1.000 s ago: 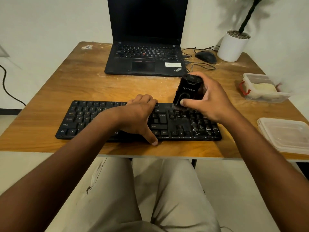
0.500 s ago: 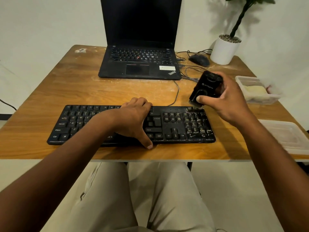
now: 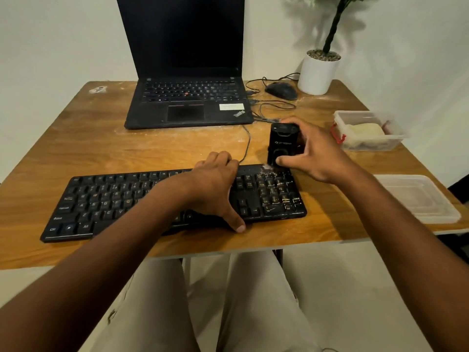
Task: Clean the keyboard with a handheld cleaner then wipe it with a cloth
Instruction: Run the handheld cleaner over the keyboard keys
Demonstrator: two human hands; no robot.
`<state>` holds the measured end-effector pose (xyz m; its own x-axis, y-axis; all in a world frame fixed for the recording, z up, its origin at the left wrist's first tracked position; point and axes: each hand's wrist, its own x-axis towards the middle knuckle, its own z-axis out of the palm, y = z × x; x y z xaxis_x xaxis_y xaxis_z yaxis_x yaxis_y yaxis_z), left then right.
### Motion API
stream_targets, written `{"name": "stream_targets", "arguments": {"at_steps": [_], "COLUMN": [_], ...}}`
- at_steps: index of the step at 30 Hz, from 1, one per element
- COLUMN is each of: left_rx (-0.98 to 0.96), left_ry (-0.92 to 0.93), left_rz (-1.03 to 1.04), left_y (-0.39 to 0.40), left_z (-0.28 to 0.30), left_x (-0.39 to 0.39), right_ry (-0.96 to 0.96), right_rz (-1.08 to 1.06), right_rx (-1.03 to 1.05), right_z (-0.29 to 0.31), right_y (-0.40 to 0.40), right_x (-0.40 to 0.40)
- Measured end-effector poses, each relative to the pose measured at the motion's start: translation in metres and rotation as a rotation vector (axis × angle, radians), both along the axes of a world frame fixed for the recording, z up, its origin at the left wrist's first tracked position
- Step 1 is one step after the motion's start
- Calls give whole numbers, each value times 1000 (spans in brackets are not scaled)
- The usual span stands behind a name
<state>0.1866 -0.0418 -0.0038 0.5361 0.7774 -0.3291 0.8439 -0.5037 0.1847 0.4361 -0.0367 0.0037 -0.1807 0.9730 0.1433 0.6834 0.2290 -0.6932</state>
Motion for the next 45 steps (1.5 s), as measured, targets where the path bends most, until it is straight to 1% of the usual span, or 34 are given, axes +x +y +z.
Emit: {"name": "stream_targets", "arguments": {"at_steps": [2,4,6,8,10,12,15,17,18,21,24,25,27,31,32,34,37,38,39,40,42,45], "left_rx": [7,9,6,5,2,0,-2,4,8,11,4,6,9,11,9,7,8,7,6,6,7,7], "left_ry": [7,11,16,17,14,13,8,9,7,3,-1,0,4,4,3,3,11,13,14,13,14,17], "left_rz": [-9,-13,-14,-9,-2,1,-3,-8,-10,-10,-1,-4,-7,-8,-6,-6,-3,0,3,3,0,-4], "left_y": [0,0,-1,-1,-1,0,0,0,-1,-2,-2,-2,-2,-1,-1,-1,-1,-1,-1,-1,-1,-1], "left_z": [0,0,1,2,2,1,-1,-2,-1,-1,0,0,0,0,0,0,0,-1,-1,-1,-2,-2], "left_x": [1,1,1,2,2,1,0,0,0,1,1,2,2,1,1,2,3,3,2,3,2,2], "right_ry": [-69,-80,-11,96,115,45,-124,-176,-159,-21,152,167,123,-93,-118,-70,145,199,210,190,91,-124], "right_rz": [-19,-42,-52,-20,27,43,8,-14,-27,-70,-19,-1,7,-33,-46,-78,-83,-62,-45,-32,-21,-37], "right_rx": [-3,33,69,58,34,14,-10,-5,5,60,30,11,-14,-27,-20,18,53,40,27,12,-22,-26], "right_z": [6,10,12,9,1,-2,5,12,15,14,5,2,-2,7,10,13,8,6,1,-3,-3,9], "right_y": [1,2,2,2,2,3,3,1,0,-1,-1,-1,-3,-2,-2,-1,-1,-3,-4,-5,-8,-6], "right_x": [13,15,2,-16,-27,-21,8,23,26,11,-15,-18,-12,20,24,20,-6,-15,-19,-20,-10,14]}}
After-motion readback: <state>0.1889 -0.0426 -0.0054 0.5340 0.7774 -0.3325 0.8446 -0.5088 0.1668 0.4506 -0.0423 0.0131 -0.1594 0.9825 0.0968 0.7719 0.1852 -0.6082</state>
